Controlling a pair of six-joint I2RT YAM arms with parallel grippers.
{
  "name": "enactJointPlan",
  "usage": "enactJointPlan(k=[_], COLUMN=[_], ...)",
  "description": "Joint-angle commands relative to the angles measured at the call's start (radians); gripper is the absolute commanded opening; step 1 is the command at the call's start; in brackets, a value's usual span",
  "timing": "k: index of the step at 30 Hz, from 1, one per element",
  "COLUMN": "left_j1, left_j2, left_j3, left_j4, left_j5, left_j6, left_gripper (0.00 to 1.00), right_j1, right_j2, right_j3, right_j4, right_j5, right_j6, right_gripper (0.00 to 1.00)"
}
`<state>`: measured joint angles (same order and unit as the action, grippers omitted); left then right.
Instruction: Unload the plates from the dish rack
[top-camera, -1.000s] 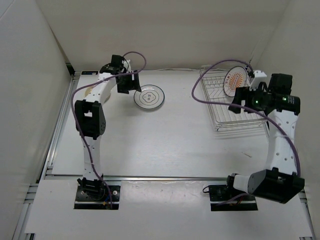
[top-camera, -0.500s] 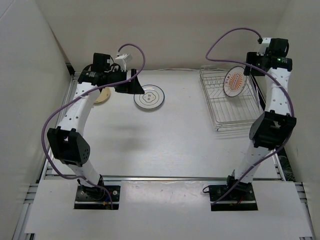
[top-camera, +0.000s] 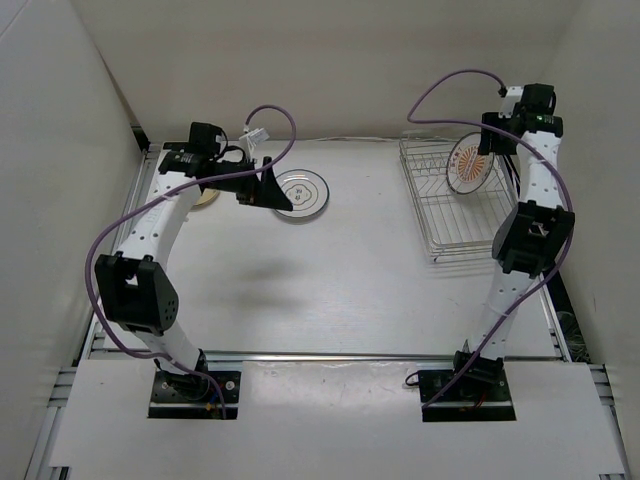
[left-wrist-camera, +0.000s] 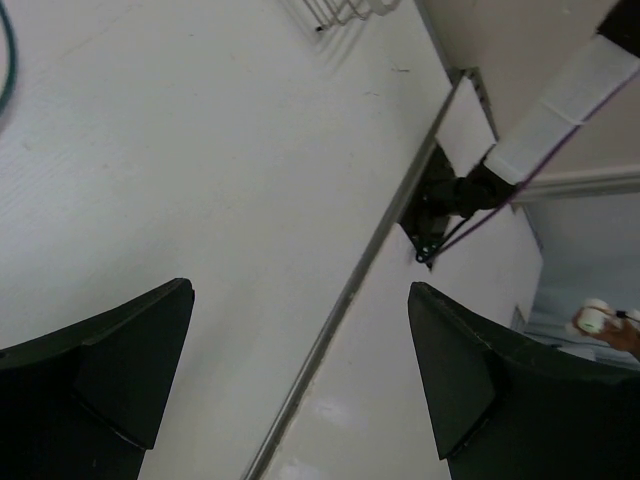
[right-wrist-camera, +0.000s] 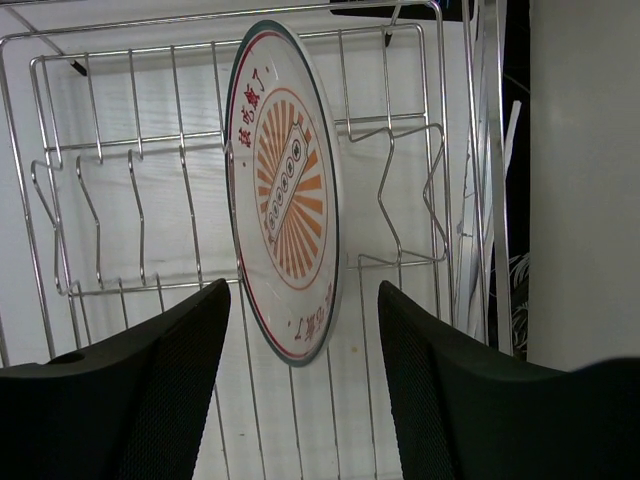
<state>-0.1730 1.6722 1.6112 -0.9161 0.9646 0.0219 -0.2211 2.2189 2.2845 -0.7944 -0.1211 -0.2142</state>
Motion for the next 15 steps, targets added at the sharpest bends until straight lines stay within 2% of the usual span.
enactJointPlan(k=[1, 6, 9, 10, 14, 15], left_j1=[0.01, 0.02, 0.02, 0.02, 0.02, 0.02], left_j2=[-0.003, 0.035, 0.056, 0.057, 0.057, 0.057], left_j3=[-0.022, -0.04, -0.03, -0.03, -0.039, -0.039], left_j4=[-0.007, -0.017, -0.017, -0.017, -0.007, -0.007], left_j5=[0.198, 0.273, 0.273, 0.263, 0.234, 0.233], left_j6=[0.013, 0.013, 0.013, 0.004, 0.004, 0.004], left_gripper=[1.0, 1.0, 1.0, 1.0, 1.0, 1.0], right_j1=[0.0, 0.0, 0.0, 0.0, 0.0, 0.0], right_j2=[0.024, 0.073, 0.093, 0.093, 0.093, 0.082], right_j3=[0.069, 0.099, 0.109, 0.118, 0.118, 0.118], right_j4=[0.024, 0.024, 0.024, 0.024, 0.024, 0.024], right_j5=[-0.023, -0.032, -0.041, -0.041, -0.051, -0.051], right_j6=[-0.005, -0.005, 0.004, 0.004, 0.015, 0.015], right_gripper=[0.65, 0.59, 0.37, 0.23, 0.0, 0.0])
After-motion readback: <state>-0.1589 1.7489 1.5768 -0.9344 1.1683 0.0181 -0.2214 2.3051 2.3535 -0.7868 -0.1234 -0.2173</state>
